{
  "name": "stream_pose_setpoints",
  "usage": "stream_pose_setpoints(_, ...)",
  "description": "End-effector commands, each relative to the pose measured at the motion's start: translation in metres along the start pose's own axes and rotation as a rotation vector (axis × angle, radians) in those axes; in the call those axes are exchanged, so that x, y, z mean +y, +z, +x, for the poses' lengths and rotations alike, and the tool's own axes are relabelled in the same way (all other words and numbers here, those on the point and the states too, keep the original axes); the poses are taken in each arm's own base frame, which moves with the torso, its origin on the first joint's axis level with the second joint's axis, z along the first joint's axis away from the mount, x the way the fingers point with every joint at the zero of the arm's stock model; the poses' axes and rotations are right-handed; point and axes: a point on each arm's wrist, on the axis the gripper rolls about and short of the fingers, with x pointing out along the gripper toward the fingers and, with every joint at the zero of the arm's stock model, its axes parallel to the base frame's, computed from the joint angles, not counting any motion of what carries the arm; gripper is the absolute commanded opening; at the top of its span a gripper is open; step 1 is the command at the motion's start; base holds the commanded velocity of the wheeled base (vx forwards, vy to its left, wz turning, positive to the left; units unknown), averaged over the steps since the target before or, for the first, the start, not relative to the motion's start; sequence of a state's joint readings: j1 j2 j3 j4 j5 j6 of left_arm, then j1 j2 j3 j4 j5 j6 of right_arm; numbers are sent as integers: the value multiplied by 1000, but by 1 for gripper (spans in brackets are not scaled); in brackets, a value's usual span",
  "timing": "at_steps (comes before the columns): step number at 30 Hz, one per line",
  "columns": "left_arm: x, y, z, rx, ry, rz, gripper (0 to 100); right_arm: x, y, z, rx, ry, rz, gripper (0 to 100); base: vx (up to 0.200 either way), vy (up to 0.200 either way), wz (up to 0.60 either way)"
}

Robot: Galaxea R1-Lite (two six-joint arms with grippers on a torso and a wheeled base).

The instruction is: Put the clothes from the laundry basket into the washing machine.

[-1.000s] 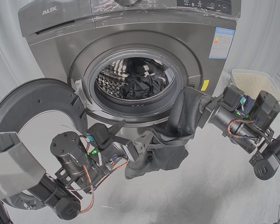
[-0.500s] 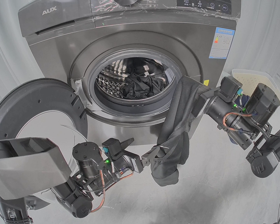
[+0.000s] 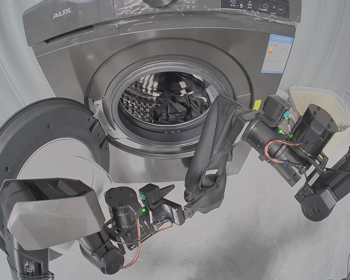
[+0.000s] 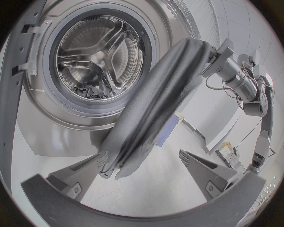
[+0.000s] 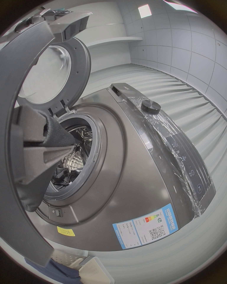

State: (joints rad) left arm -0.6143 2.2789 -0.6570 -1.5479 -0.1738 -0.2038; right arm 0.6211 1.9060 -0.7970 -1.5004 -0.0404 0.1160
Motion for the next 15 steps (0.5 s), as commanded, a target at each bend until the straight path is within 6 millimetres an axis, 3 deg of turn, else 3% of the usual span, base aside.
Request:
stream_pose_setpoints(1, -2, -9, 2, 27, -14, -3, 100, -1, -6, 7, -1, -27, 4, 0, 0, 0, 0)
stream_pose_setpoints(8, -2, -21, 8, 53, -32, -5, 100, 0, 0, 14, -38, -47, 20, 0, 0, 0, 0)
stream_pose_setpoints(15, 4, -32, 27, 37, -37, -1, 100, 6, 2, 14, -42, -33, 27, 0, 0, 0, 0)
